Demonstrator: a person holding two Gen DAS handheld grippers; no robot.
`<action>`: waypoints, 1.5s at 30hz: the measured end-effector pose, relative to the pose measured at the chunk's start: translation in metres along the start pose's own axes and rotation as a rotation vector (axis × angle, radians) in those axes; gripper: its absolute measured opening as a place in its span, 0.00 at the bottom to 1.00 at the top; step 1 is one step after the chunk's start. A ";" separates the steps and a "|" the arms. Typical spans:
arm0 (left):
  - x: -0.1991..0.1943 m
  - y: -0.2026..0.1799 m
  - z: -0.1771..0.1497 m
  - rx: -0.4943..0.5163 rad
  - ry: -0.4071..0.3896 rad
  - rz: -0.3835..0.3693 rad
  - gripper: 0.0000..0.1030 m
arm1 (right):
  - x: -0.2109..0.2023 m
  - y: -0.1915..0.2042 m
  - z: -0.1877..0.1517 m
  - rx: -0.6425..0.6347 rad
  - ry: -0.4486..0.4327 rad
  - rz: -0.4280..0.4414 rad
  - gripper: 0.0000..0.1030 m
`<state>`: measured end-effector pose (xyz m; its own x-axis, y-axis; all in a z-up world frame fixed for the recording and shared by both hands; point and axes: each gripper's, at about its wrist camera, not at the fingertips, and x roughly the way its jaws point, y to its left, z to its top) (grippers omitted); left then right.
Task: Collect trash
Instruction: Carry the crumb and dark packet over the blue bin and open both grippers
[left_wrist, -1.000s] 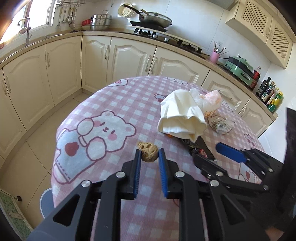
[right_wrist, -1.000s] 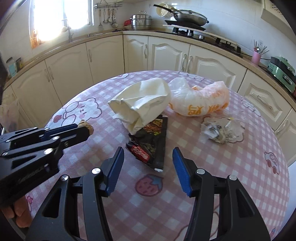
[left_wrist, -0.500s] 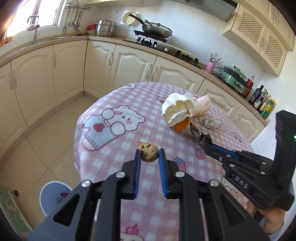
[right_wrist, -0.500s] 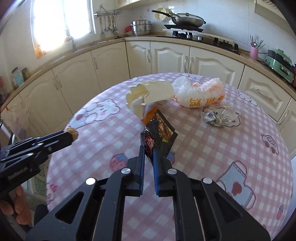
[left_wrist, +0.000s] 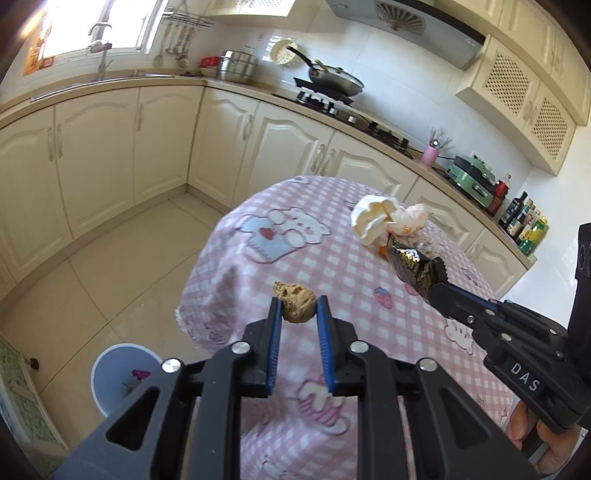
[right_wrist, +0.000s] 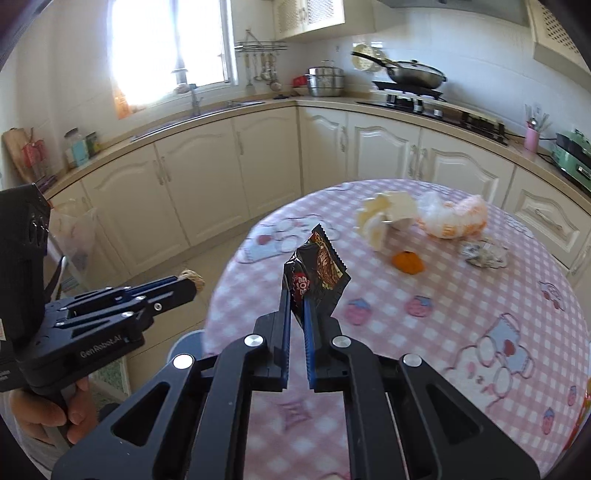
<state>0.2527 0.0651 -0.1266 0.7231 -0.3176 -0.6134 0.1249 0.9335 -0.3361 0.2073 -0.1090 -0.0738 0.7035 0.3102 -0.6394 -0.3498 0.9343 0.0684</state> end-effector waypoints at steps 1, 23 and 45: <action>-0.004 0.010 -0.002 -0.012 -0.002 0.013 0.18 | 0.003 0.009 0.001 -0.009 0.003 0.015 0.05; -0.019 0.217 -0.041 -0.300 0.042 0.247 0.18 | 0.155 0.191 -0.008 -0.179 0.216 0.277 0.05; 0.002 0.268 -0.052 -0.400 0.070 0.316 0.55 | 0.206 0.209 -0.022 -0.167 0.318 0.292 0.06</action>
<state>0.2519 0.3057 -0.2547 0.6344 -0.0537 -0.7711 -0.3721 0.8532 -0.3655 0.2657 0.1463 -0.2081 0.3448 0.4623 -0.8169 -0.6182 0.7668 0.1730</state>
